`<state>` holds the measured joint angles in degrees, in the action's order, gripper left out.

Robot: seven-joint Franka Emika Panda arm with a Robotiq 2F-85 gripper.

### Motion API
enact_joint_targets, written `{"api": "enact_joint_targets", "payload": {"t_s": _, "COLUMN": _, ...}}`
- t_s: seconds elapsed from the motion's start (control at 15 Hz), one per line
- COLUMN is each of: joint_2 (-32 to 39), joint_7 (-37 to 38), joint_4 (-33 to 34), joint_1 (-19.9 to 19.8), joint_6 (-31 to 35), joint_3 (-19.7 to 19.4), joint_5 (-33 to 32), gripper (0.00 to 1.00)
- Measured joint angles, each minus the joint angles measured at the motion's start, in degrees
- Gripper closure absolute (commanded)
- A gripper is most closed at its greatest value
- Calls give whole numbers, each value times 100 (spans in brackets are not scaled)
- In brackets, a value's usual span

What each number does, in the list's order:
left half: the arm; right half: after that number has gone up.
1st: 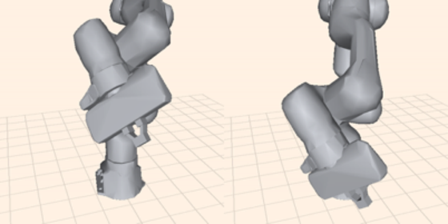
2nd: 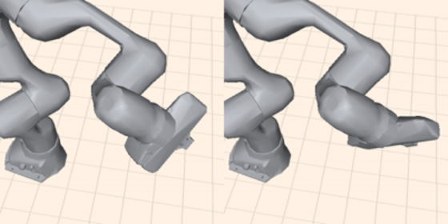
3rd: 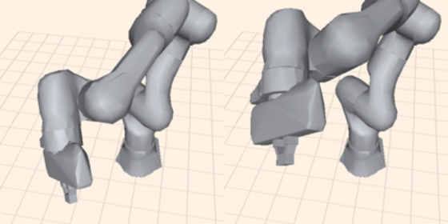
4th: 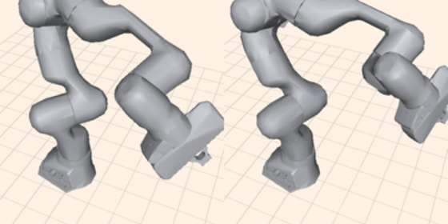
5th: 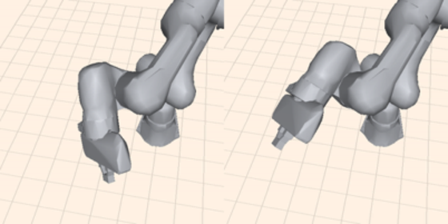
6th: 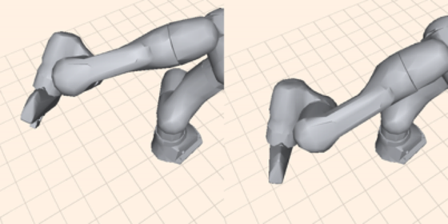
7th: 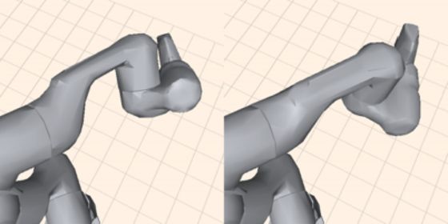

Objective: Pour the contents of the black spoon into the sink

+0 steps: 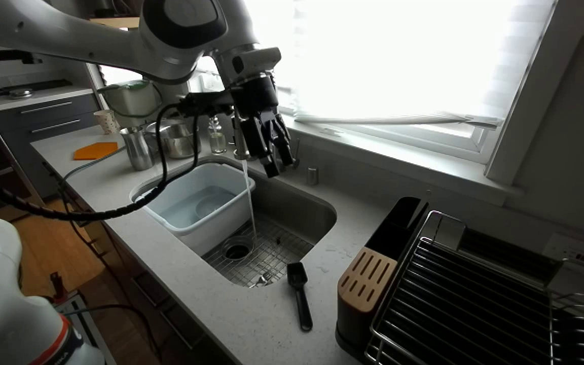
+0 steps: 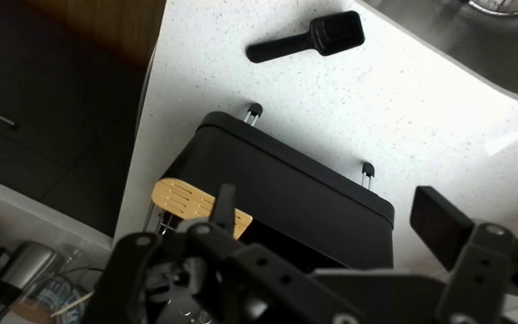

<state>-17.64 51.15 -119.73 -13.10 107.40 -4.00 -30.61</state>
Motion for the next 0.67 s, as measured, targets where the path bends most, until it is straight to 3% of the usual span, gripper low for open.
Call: {"api": "enact_joint_targets", "payload": {"t_s": 0.67, "joint_2": -109, "joint_7": -1272, "joint_4": 685, "joint_1": 217, "joint_6": -1178, "joint_3": 190, "joint_5": 165, "gripper": 0}}
